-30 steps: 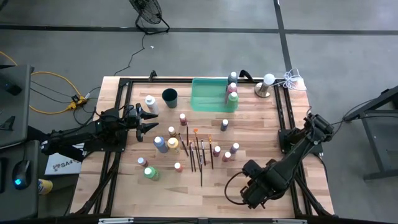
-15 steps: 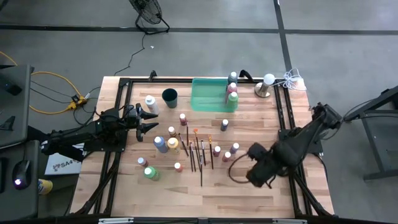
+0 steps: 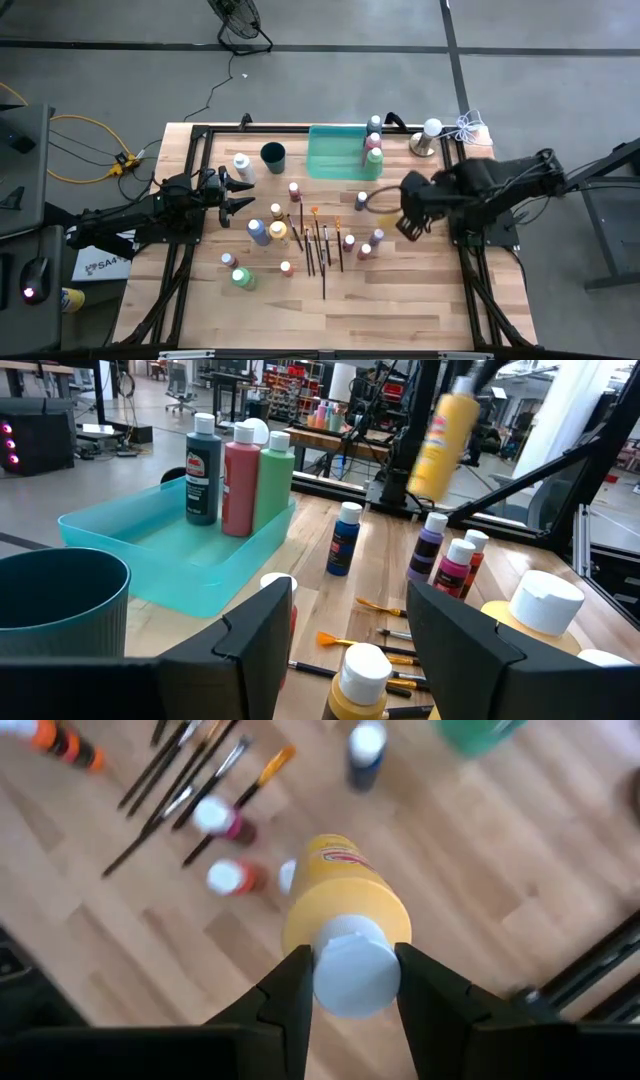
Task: Pick & Place Paint Supplies
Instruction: Put the large yellow paint bottle into the green bin
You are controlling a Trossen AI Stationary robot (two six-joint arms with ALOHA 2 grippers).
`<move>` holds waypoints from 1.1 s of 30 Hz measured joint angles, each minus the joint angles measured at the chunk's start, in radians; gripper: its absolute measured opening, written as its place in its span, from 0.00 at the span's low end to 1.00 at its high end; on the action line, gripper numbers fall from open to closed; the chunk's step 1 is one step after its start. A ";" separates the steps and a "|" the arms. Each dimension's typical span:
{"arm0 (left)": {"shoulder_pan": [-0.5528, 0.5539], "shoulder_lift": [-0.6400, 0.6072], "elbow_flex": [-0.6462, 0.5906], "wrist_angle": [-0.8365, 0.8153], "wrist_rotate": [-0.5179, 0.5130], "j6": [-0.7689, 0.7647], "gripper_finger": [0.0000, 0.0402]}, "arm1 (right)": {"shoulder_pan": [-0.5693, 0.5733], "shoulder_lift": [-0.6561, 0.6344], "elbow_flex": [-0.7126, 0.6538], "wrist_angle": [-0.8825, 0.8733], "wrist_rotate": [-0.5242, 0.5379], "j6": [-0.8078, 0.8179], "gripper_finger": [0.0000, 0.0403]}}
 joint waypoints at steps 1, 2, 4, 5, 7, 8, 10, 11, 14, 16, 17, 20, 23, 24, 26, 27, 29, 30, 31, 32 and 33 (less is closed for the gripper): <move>0.000 0.000 0.000 0.000 0.000 0.000 0.48 | -0.020 -0.009 0.000 0.000 0.009 -0.021 0.28; 0.000 0.000 0.000 0.000 0.000 0.000 0.48 | -0.037 -0.018 0.000 0.001 0.019 -0.042 0.28; 0.000 0.000 0.000 0.000 0.000 0.000 0.48 | -0.063 -0.024 0.000 0.001 0.054 -0.080 0.28; 0.000 0.000 0.000 0.000 0.000 0.000 0.48 | -0.075 -0.024 0.000 0.001 0.074 -0.101 0.28; 0.000 0.000 0.000 0.000 0.000 0.000 0.48 | -0.095 -0.023 0.000 0.006 0.112 -0.154 0.28; 0.000 0.000 0.000 0.000 0.000 0.000 0.48 | -0.106 -0.021 0.000 0.019 0.130 -0.182 0.28; 0.000 0.000 0.000 0.000 0.000 0.000 0.48 | -0.132 -0.018 0.000 0.069 0.155 -0.251 0.28; 0.000 0.000 0.000 0.000 0.000 0.000 0.48 | -0.148 -0.018 0.000 0.103 0.159 -0.292 0.28; 0.000 0.000 0.000 0.000 0.000 0.000 0.48 | -0.205 -0.017 0.000 0.216 0.134 -0.419 0.28; 0.000 0.000 0.000 0.000 0.000 0.000 0.48 | -0.250 -0.008 0.000 0.276 0.100 -0.506 0.28; 0.000 0.000 0.000 0.000 0.000 0.000 0.48 | -0.275 -0.002 0.000 0.300 0.081 -0.547 0.28; 0.000 0.000 0.000 0.000 0.000 0.000 0.48 | -0.355 0.023 0.000 0.361 0.028 -0.665 0.28; 0.000 0.000 0.000 0.000 0.000 0.000 0.48 | -0.438 0.051 0.000 0.424 -0.005 -0.783 0.28; 0.000 0.000 0.000 0.000 0.000 0.000 0.48 | -0.465 0.063 0.000 0.449 -0.013 -0.821 0.28; 0.000 0.000 0.000 0.000 0.000 0.000 0.48 | -0.516 0.096 0.027 0.478 -0.027 -0.884 0.28; 0.000 0.000 0.000 0.000 0.000 0.000 0.48 | -0.539 0.118 0.050 0.484 -0.025 -0.910 0.28; 0.000 0.000 0.000 0.000 0.000 0.000 0.48 | -0.577 0.165 0.107 0.487 -0.016 -0.953 0.28; 0.000 0.000 0.000 0.000 0.000 0.000 0.48 | -0.594 0.191 0.138 0.488 -0.016 -0.977 0.28; 0.000 0.000 0.000 0.000 0.000 0.000 0.48 | -0.610 0.216 0.171 0.487 -0.016 -0.999 0.28; 0.000 0.000 0.000 0.000 0.000 0.000 0.48 | -0.624 0.241 0.204 0.485 -0.016 -1.020 0.28; 0.000 0.000 0.000 0.000 0.000 0.000 0.48 | -0.638 0.267 0.238 0.481 -0.016 -1.043 0.28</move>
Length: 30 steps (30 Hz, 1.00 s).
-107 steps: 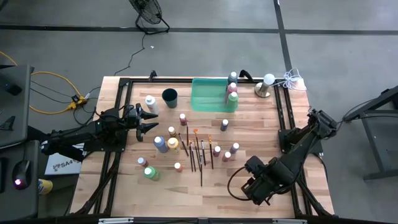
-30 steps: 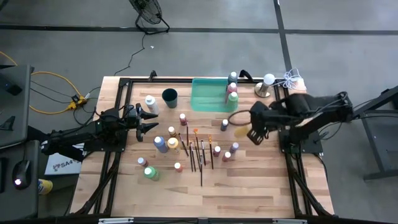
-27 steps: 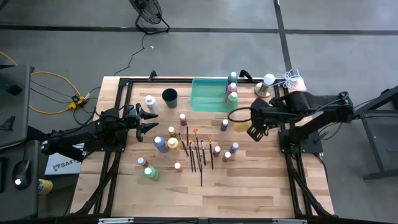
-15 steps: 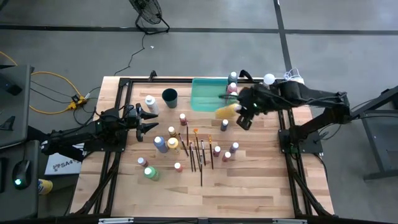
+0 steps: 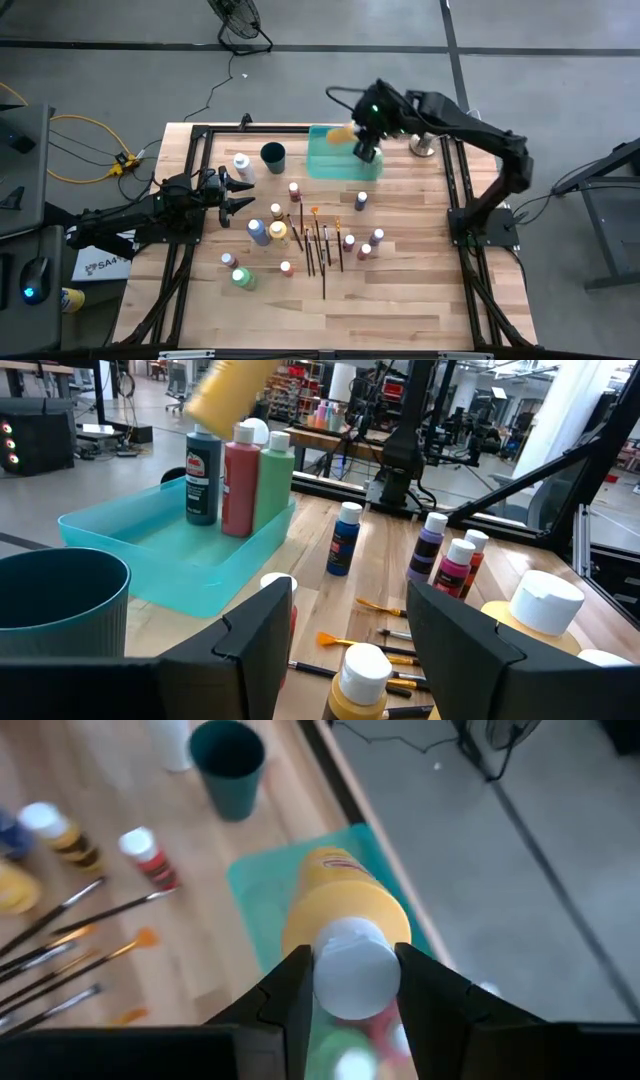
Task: Pick & Place Paint Supplies
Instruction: Put the large yellow paint bottle into the green bin
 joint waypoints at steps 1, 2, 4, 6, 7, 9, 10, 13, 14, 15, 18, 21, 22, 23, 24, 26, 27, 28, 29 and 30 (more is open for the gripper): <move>0.000 0.000 0.000 0.000 0.000 0.000 0.48 | -0.013 0.028 0.035 -0.008 -0.001 -0.023 0.28; 0.000 0.000 0.000 0.000 0.000 0.000 0.48 | -0.026 0.057 0.073 -0.022 -0.002 -0.045 0.28; 0.000 0.000 0.000 0.000 0.000 0.000 0.48 | -0.053 0.115 0.148 -0.065 -0.003 -0.081 0.28; 0.000 0.000 0.000 0.000 0.000 0.000 0.48 | -0.077 0.170 0.214 -0.109 -0.006 -0.115 0.28; 0.000 0.000 0.000 0.000 0.000 0.000 0.48 | -0.089 0.197 0.243 -0.128 -0.006 -0.134 0.28; 0.000 0.000 0.000 0.000 0.000 0.000 0.48 | -0.110 0.243 0.290 -0.163 -0.005 -0.170 0.28; 0.000 0.000 0.000 0.000 0.000 0.000 0.48 | -0.120 0.265 0.307 -0.181 -0.005 -0.192 0.28; 0.000 0.000 0.000 0.000 0.000 0.000 0.48 | -0.149 0.315 0.329 -0.225 -0.006 -0.252 0.28; 0.000 0.000 0.000 0.000 0.000 0.000 0.48 | -0.157 0.329 0.329 -0.230 -0.006 -0.269 0.28; 0.000 0.000 0.000 0.000 0.000 0.000 0.48 | -0.164 0.342 0.329 -0.234 -0.006 -0.279 0.28; 0.000 0.000 0.000 0.000 0.000 0.000 0.48 | -0.187 0.379 0.329 -0.238 -0.012 -0.288 0.28; 0.000 0.000 0.000 0.000 0.000 0.000 0.48 | -0.202 0.407 0.329 -0.237 -0.026 -0.287 0.28; 0.000 0.000 0.000 0.000 0.000 0.000 0.48 | -0.206 0.414 0.329 -0.235 -0.041 -0.282 0.28; 0.000 0.000 0.000 0.000 0.000 0.000 0.48 | -0.211 0.422 0.329 -0.232 -0.053 -0.270 0.28; 0.000 0.000 0.000 0.000 0.000 0.000 0.48 | -0.215 0.429 0.329 -0.229 -0.064 -0.254 0.28; 0.000 0.000 0.000 0.000 0.000 0.000 0.48 | -0.226 0.442 0.329 -0.230 -0.072 -0.229 0.28; 0.000 0.000 0.000 0.000 0.000 0.000 0.48 | -0.233 0.449 0.329 -0.234 -0.081 -0.218 0.28; 0.000 0.000 0.000 0.000 0.000 0.000 0.48 | -0.240 0.455 0.329 -0.237 -0.093 -0.206 0.28; 0.000 0.000 0.000 0.000 0.000 0.000 0.48 | -0.247 0.458 0.329 -0.237 -0.099 -0.193 0.28; 0.000 0.000 0.000 0.000 0.000 0.000 0.48 | -0.253 0.459 0.324 -0.232 -0.104 -0.184 0.28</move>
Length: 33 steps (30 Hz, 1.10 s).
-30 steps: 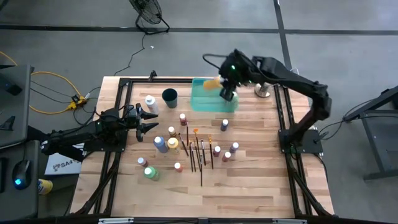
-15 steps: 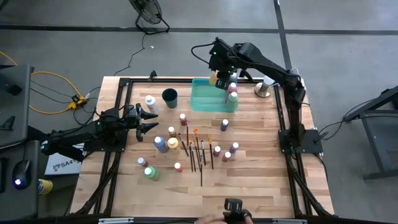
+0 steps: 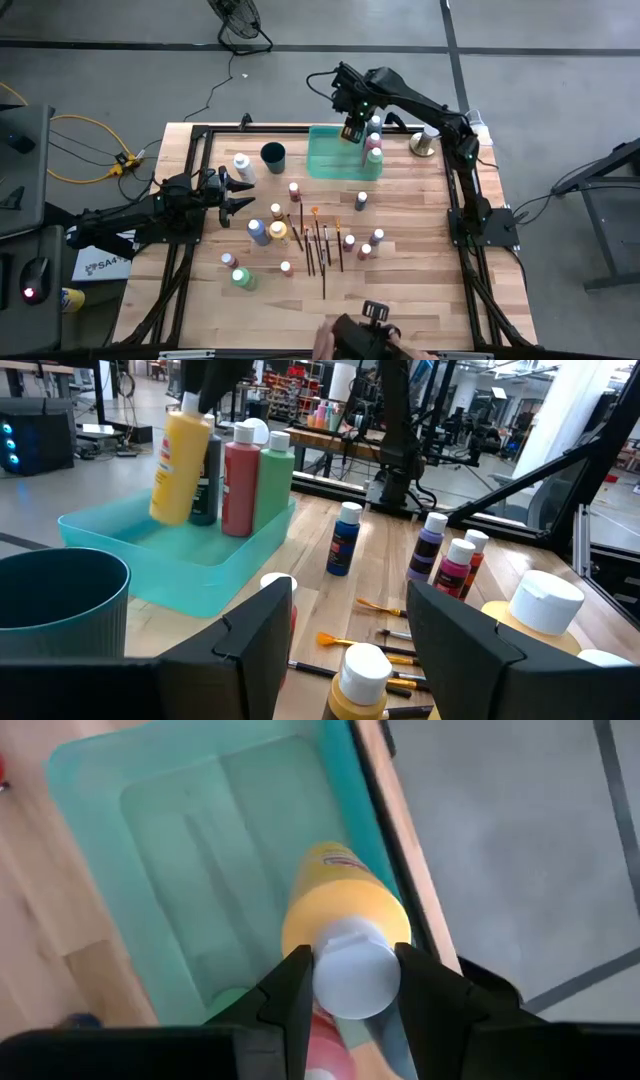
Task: Pick & Place Paint Supplies
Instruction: Put the large yellow paint bottle into the green bin
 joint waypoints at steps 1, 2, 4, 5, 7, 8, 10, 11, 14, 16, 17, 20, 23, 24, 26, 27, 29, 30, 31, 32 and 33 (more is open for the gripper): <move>0.000 0.000 0.000 0.000 0.000 0.000 0.48 | -0.003 0.000 -0.009 0.009 -0.005 0.010 0.28; 0.000 0.000 0.000 0.000 0.000 0.000 0.48 | -0.006 0.000 -0.013 0.012 -0.009 0.025 0.28; 0.000 0.000 0.000 0.000 0.000 0.000 0.48 | -0.014 0.000 -0.015 -0.004 -0.005 0.063 0.28; 0.000 0.000 0.000 0.000 0.000 0.000 0.48 | -0.018 0.000 -0.016 -0.013 -0.003 0.079 0.28; 0.000 0.000 0.000 0.000 0.000 0.000 0.48 | -0.021 0.000 -0.016 -0.025 -0.009 0.101 0.28; 0.000 0.000 0.000 0.000 0.000 0.000 0.48 | -0.023 -0.001 -0.017 -0.022 -0.010 0.104 0.28; 0.000 0.000 0.000 0.000 0.000 0.000 0.48 | -0.024 -0.001 -0.020 -0.016 -0.012 0.104 0.28; 0.000 0.000 0.000 0.000 0.000 0.000 0.48 | -0.024 -0.001 -0.020 -0.017 -0.011 0.104 0.28; 0.000 0.000 0.000 0.000 0.000 0.000 0.48 | -0.024 -0.002 -0.020 -0.029 -0.011 0.074 0.28; 0.000 0.000 0.000 0.000 0.000 0.000 0.48 | -0.028 -0.002 -0.021 -0.028 -0.008 0.036 0.28; 0.000 0.000 0.000 0.000 0.000 0.000 0.48 | -0.031 -0.002 -0.021 -0.025 -0.007 0.021 0.28; 0.000 0.000 0.000 0.000 0.000 0.000 0.48 | -0.034 -0.002 -0.021 -0.021 -0.008 -0.014 0.28; 0.000 0.000 0.000 0.000 0.000 0.000 0.48 | -0.034 -0.002 -0.021 -0.023 -0.006 -0.051 0.28; 0.000 0.000 0.000 0.000 0.000 0.000 0.48 | -0.038 -0.002 -0.021 -0.022 -0.007 -0.056 0.28; 0.000 0.000 0.000 0.000 0.000 0.000 0.48 | -0.039 0.001 -0.021 -0.021 -0.010 -0.060 0.28; 0.000 0.000 0.000 0.000 0.000 0.000 0.48 | -0.039 0.004 -0.021 -0.023 -0.013 -0.066 0.28; 0.000 0.000 0.000 0.000 0.000 0.000 0.48 | -0.047 0.012 -0.021 -0.033 -0.030 -0.074 0.28; 0.000 0.000 0.000 0.000 0.000 0.000 0.48 | -0.048 0.022 -0.021 -0.034 -0.037 -0.078 0.28; 0.000 0.000 0.000 0.000 0.000 0.000 0.48 | -0.049 0.027 -0.022 -0.036 -0.040 -0.078 0.28; 0.000 0.000 0.000 0.000 0.000 0.000 0.48 | -0.053 0.032 -0.023 -0.035 -0.035 -0.078 0.28; 0.000 0.000 0.000 0.000 0.000 0.000 0.48 | -0.056 0.038 -0.024 -0.033 -0.030 -0.079 0.28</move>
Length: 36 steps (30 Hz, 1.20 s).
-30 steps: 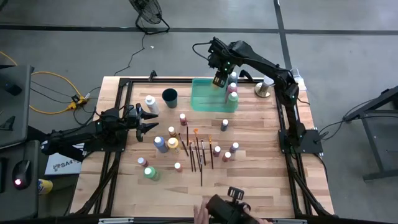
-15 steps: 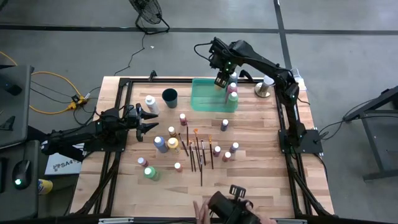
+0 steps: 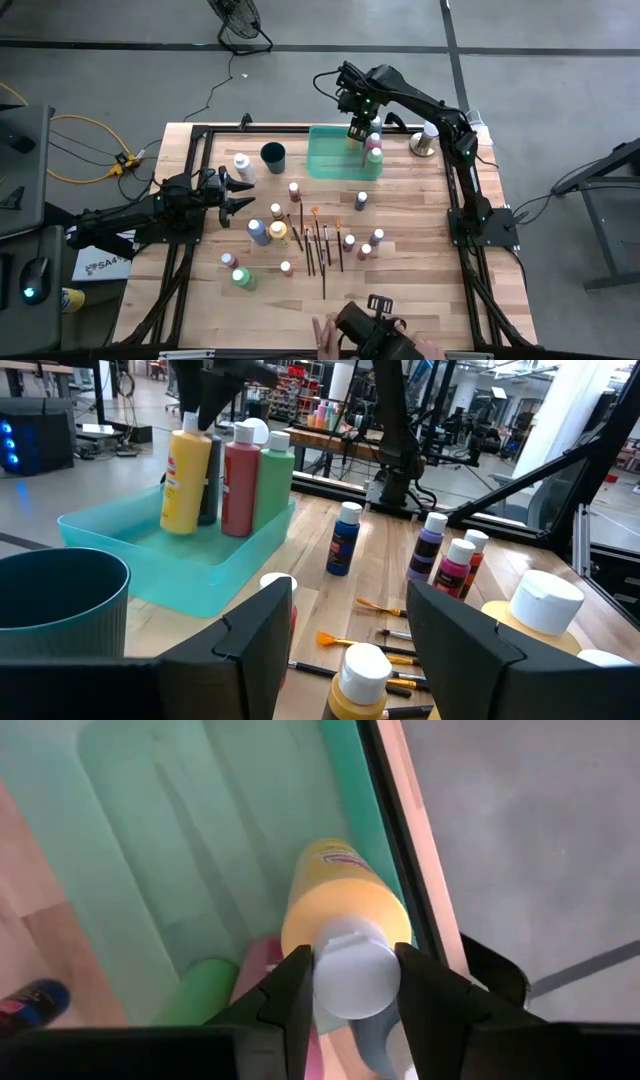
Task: Pick & Place Paint Supplies
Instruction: Put the large yellow paint bottle into the green bin, then put the large white paint bottle into the green bin
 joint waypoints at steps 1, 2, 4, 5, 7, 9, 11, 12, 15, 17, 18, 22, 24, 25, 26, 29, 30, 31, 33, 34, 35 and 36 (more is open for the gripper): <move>0.000 0.000 0.000 0.000 0.000 0.000 0.48 | 0.000 0.002 0.000 0.000 -0.001 0.000 0.28; 0.000 0.000 0.000 0.000 0.000 0.000 0.48 | 0.000 0.002 0.000 -0.004 -0.006 0.000 0.28; 0.000 0.000 0.000 0.000 0.000 0.000 0.48 | -0.007 0.002 0.000 -0.012 -0.006 0.000 0.28; 0.000 0.000 0.000 0.000 0.000 0.000 0.48 | -0.009 0.004 0.001 -0.015 -0.006 0.000 0.28; 0.000 0.000 0.000 0.000 0.000 0.000 0.48 | -0.015 0.007 0.001 -0.023 -0.006 0.000 0.28; 0.000 0.000 0.000 0.000 0.000 0.000 0.48 | -0.015 0.009 0.001 -0.025 -0.004 0.004 0.28; 0.000 0.000 0.000 0.000 0.000 0.000 0.48 | -0.016 0.009 0.001 -0.024 -0.002 0.009 0.29; 0.000 0.000 0.000 0.000 0.000 0.000 0.48 | -0.016 0.009 0.001 -0.024 -0.003 0.014 0.29; 0.000 0.000 0.000 0.000 0.000 0.000 0.48 | -0.020 0.009 0.001 -0.024 -0.003 0.019 0.29; 0.000 0.000 0.000 0.000 0.000 0.000 0.48 | -0.020 0.009 0.001 -0.024 -0.005 0.021 0.31; 0.000 0.000 0.000 0.000 0.000 0.000 0.48 | -0.020 0.009 0.001 -0.023 -0.005 0.022 0.32; 0.000 0.000 0.000 0.000 0.000 0.000 0.48 | -0.020 0.009 0.002 -0.009 0.000 0.022 0.39; 0.000 0.000 0.000 0.000 0.000 0.000 0.48 | -0.021 0.008 0.002 -0.004 0.001 0.023 0.41; 0.000 0.000 0.000 0.000 0.000 0.000 0.48 | -0.021 0.008 0.002 -0.004 0.001 0.023 0.43; 0.000 0.000 0.000 0.000 0.000 0.000 0.48 | -0.021 0.008 0.002 -0.001 0.003 0.025 0.44; 0.000 0.000 0.000 0.000 0.000 0.000 0.48 | -0.021 0.008 0.002 0.001 0.032 0.031 0.46; 0.000 0.000 0.000 0.000 0.000 0.000 0.48 | -0.021 0.008 0.002 0.000 0.049 0.032 0.46; 0.000 0.000 0.000 0.000 0.000 0.000 0.48 | -0.021 0.006 0.002 -0.002 0.062 0.032 0.46; 0.000 0.000 0.000 0.000 0.000 0.000 0.48 | -0.021 -0.001 0.002 -0.008 0.080 0.032 0.46; 0.000 0.000 0.000 0.000 0.000 0.000 0.48 | -0.021 -0.009 0.002 -0.008 0.082 0.032 0.46; 0.000 0.000 0.000 0.000 0.000 0.000 0.48 | -0.021 -0.018 0.002 -0.009 0.081 0.032 0.46; 0.000 0.000 0.000 0.000 0.000 0.000 0.48 | -0.021 -0.029 0.002 -0.011 0.081 0.036 0.46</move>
